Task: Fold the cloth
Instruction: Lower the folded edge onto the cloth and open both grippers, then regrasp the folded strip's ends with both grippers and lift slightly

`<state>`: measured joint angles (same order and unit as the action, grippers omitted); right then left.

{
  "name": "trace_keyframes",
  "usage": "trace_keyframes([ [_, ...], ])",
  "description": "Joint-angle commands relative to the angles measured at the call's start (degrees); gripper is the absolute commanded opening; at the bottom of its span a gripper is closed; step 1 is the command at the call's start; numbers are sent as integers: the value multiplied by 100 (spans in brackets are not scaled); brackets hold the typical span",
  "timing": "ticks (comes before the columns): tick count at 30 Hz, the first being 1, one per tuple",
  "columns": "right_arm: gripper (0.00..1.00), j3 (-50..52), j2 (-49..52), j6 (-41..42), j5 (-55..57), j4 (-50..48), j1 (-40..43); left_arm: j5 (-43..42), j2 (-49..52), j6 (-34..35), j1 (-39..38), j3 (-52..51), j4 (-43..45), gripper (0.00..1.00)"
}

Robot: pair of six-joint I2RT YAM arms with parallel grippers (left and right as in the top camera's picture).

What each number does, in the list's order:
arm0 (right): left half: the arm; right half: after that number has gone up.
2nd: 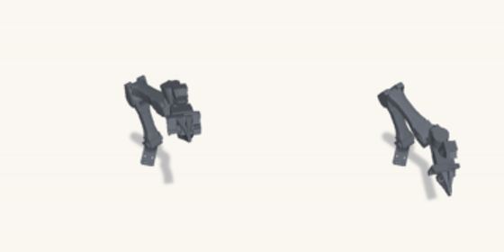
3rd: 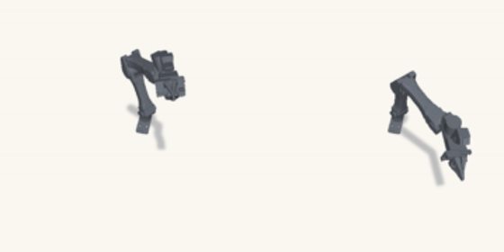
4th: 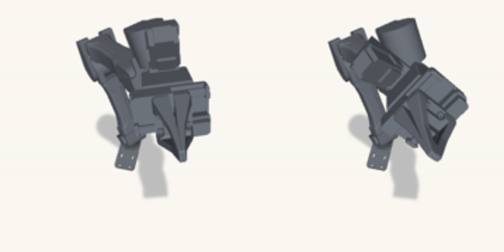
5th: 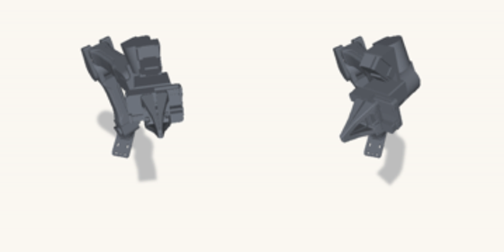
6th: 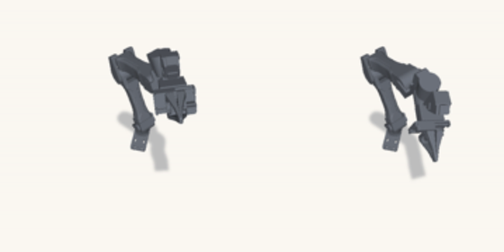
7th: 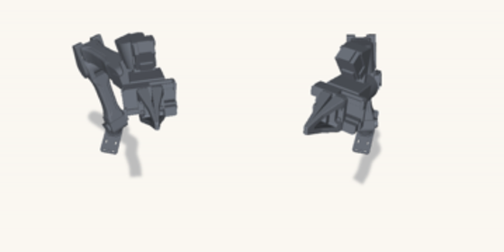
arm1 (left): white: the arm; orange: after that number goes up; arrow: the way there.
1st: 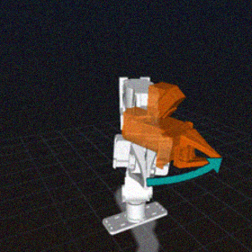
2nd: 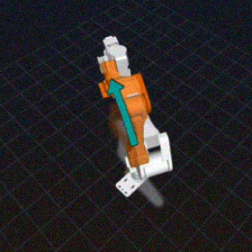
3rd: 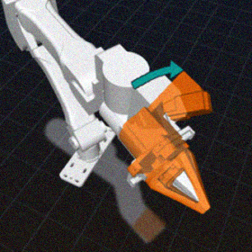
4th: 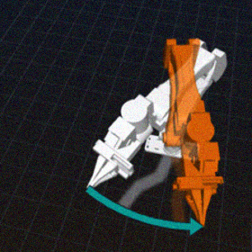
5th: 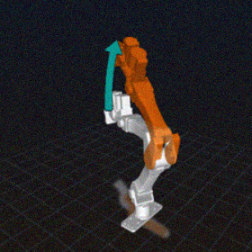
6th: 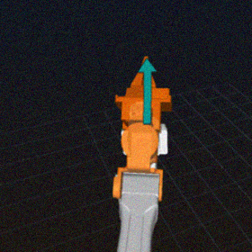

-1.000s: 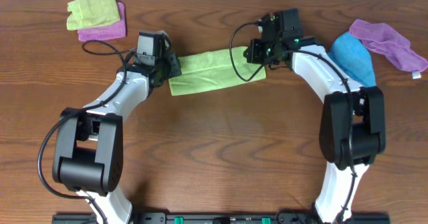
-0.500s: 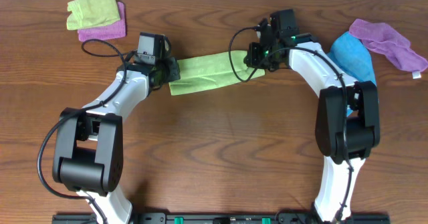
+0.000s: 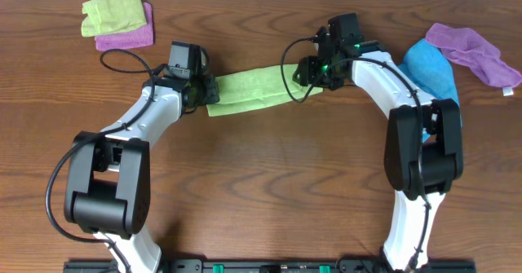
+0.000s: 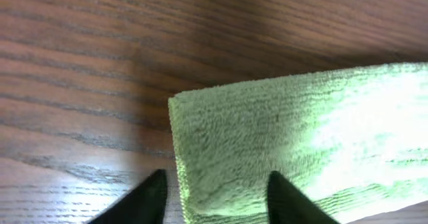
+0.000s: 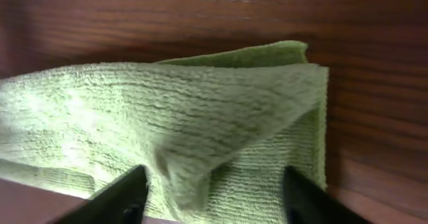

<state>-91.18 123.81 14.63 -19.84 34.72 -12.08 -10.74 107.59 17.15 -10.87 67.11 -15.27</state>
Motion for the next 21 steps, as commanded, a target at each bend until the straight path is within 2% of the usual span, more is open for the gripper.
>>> trace_keyframes([
  [1,67,-109,57,-52,164,20,68,131,76,-92,44,94,-33,57],
  [6,67,-385,-66,-59,170,391,138,105,59,-92,46,160,-57,56],
  [8,70,-590,-140,-92,254,595,162,105,28,-98,46,251,-118,56],
  [12,72,-1106,-245,-201,503,1150,166,111,-111,-367,44,695,-496,52],
  [13,69,-1215,-264,-203,501,1268,166,114,-157,-437,37,807,-588,50],
  [16,50,-1447,-286,-205,501,1502,160,107,-271,-544,28,1062,-748,32],
  [17,43,-1523,-306,-205,498,1578,160,107,-302,-546,28,1132,-767,29],
  [18,38,-1582,-321,-205,498,1641,155,94,-321,-562,28,1191,-769,28],
  [19,34,-1624,-339,-208,501,1687,155,63,-328,-568,28,1235,-769,21],
  [21,33,-1729,-365,-280,501,1812,157,35,-328,-581,15,1274,-765,7],
])
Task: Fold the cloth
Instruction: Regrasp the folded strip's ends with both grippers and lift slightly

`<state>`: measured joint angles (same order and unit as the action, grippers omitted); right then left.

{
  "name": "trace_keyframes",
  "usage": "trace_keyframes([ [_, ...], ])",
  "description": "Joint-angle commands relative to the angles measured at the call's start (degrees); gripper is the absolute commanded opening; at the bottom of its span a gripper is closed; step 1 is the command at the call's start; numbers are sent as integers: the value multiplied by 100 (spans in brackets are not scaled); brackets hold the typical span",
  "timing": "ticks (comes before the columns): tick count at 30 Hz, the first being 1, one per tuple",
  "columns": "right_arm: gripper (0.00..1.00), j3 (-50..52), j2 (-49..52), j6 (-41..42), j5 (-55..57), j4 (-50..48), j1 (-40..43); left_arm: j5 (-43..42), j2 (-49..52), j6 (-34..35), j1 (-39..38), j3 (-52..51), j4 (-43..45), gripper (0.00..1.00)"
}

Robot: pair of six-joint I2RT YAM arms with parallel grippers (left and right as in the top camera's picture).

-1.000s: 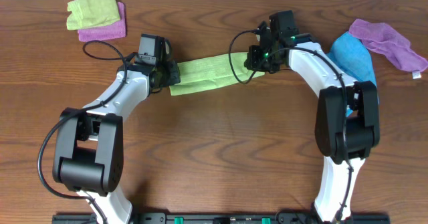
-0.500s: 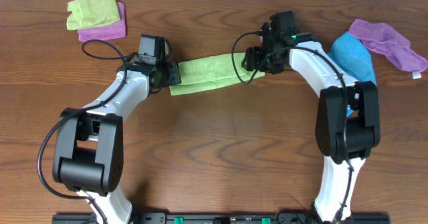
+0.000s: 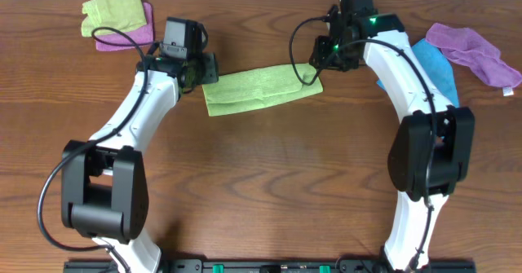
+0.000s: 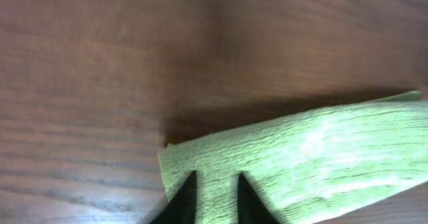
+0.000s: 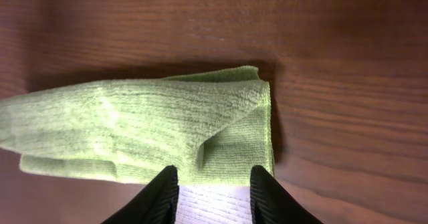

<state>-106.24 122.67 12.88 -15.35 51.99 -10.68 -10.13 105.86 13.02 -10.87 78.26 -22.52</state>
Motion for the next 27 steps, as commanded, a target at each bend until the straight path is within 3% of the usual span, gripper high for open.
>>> trace_keyframes([
  [1,33,-269,-264,-151,55,162,22,-22,-153,-173,2,160,-42,6],
  [4,35,-289,-302,-317,59,337,22,-37,-151,-407,-90,155,-39,6],
  [8,64,-289,-308,-437,90,498,26,-11,-61,-800,-313,151,-37,6],
  [11,73,-289,-308,-442,291,557,35,24,94,-824,-450,149,-37,6],
  [27,87,-289,-308,-527,352,1185,542,420,804,-988,-507,146,-260,6],
])
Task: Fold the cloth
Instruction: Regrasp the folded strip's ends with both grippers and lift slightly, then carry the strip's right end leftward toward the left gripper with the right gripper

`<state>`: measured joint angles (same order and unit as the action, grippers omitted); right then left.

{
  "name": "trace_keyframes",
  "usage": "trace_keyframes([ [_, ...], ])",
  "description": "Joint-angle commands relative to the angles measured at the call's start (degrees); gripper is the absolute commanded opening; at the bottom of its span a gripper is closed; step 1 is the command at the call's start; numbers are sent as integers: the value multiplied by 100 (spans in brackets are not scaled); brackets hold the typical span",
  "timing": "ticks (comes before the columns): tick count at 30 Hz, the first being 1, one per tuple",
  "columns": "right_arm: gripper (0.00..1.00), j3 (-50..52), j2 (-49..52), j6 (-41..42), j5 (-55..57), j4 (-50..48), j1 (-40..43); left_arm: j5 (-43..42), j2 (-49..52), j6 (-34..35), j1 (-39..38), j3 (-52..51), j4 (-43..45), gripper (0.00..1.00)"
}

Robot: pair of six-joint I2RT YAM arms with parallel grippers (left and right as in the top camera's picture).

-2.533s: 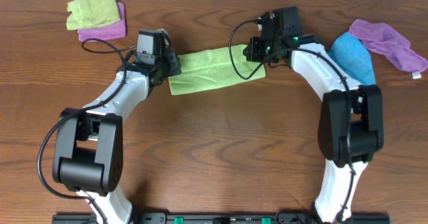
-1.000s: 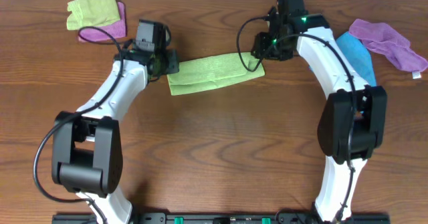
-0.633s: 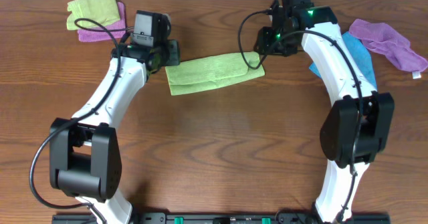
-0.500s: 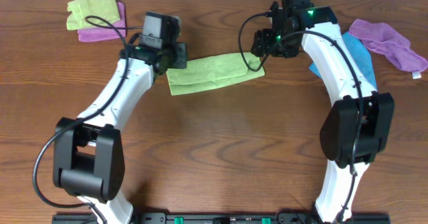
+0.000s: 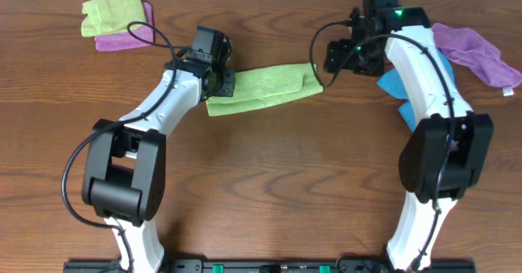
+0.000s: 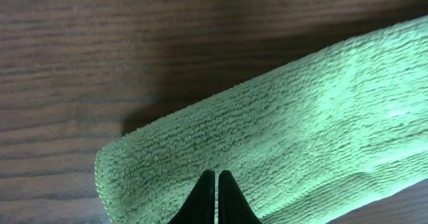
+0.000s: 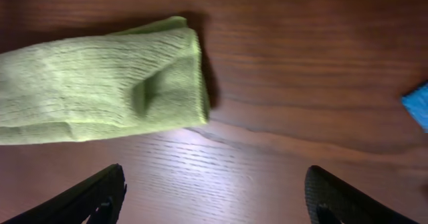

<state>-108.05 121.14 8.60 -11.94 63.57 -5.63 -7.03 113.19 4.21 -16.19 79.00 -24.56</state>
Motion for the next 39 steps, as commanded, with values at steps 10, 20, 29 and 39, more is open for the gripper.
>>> trace_keyframes([
  [10,89,-107,-155,-98,-9,33,37,177,376,-168,24,50,-94,6],
  [20,96,212,-155,-581,-341,-136,131,428,656,-197,44,50,-120,6],
  [29,96,1298,-122,-330,-1976,-1558,391,426,656,-254,90,50,-116,6],
  [39,93,1606,343,-197,-2905,-2072,396,417,656,-254,87,50,-118,6],
])
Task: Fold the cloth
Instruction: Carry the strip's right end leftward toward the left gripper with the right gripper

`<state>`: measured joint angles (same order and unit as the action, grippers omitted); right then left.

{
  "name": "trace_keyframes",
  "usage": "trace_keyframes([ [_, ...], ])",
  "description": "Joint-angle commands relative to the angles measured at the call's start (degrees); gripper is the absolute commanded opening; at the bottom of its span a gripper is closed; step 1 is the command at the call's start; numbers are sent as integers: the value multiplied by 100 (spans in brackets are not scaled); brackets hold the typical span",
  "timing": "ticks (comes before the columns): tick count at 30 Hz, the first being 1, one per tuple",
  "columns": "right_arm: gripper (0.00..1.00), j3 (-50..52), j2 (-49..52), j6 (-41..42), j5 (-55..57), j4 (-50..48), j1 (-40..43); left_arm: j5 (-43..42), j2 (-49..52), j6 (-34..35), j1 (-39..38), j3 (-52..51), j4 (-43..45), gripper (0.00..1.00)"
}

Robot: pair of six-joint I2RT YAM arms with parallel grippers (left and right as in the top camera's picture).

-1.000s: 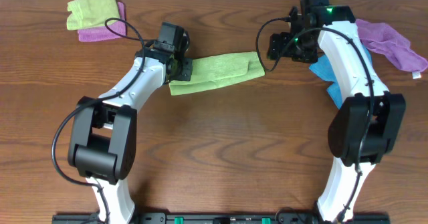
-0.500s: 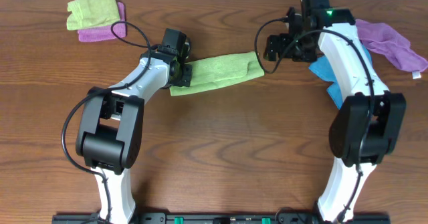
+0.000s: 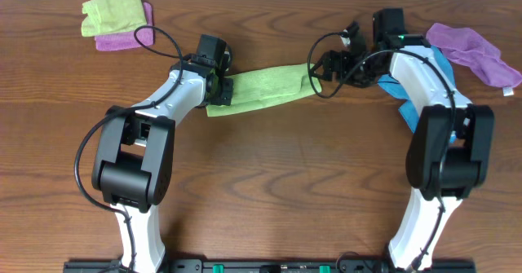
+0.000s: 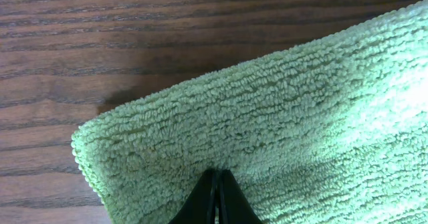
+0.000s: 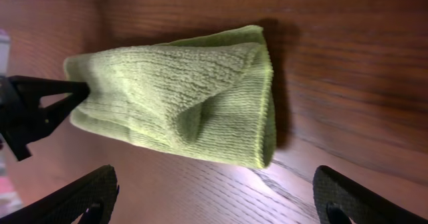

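The green cloth lies on the table folded into a long strip, running left to right. My left gripper is shut, and its joined fingertips rest on top of the strip's left end. My right gripper is wide open just off the strip's right end, with bare wood between its fingers. In the right wrist view the cloth's doubled end bulges a little, and the left gripper's black fingers show at its far end.
A folded green and pink pile sits at the far left corner. A blue cloth and a purple cloth lie at the far right, under and beside my right arm. The wooden table stretches toward the front.
My left gripper, still shut, sits lower and closer on the cloth's left end. My right gripper has turned and moved nearer the cloth's right end, still wide open. The cloth has not moved.
First both grippers stood open over the ends of the strip. Then both had narrowed, and the strip's right end lay further right. Later the left was shut over the left end and the right wide open beside the right end, as now.
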<state>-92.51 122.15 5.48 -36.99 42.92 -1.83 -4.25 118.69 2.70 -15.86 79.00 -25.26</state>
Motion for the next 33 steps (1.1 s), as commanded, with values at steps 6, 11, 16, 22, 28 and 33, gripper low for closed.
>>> trace_keyframes([
  [6,93,52,553,205,-402,-44,15,122,105,-103,57,48,-48,6],
  [11,91,52,839,586,-470,-328,15,13,105,-103,57,50,-48,6],
  [16,90,52,1169,981,-785,-723,-17,15,105,-103,57,48,-46,6],
  [22,89,52,1497,1187,-999,-1025,-225,15,105,-103,57,50,-46,6],
  [28,85,52,1561,1233,-970,-1108,-389,13,105,-103,57,48,-42,6],
  [33,77,52,1572,1338,-697,-1167,-490,13,105,-103,57,50,-44,6],
])
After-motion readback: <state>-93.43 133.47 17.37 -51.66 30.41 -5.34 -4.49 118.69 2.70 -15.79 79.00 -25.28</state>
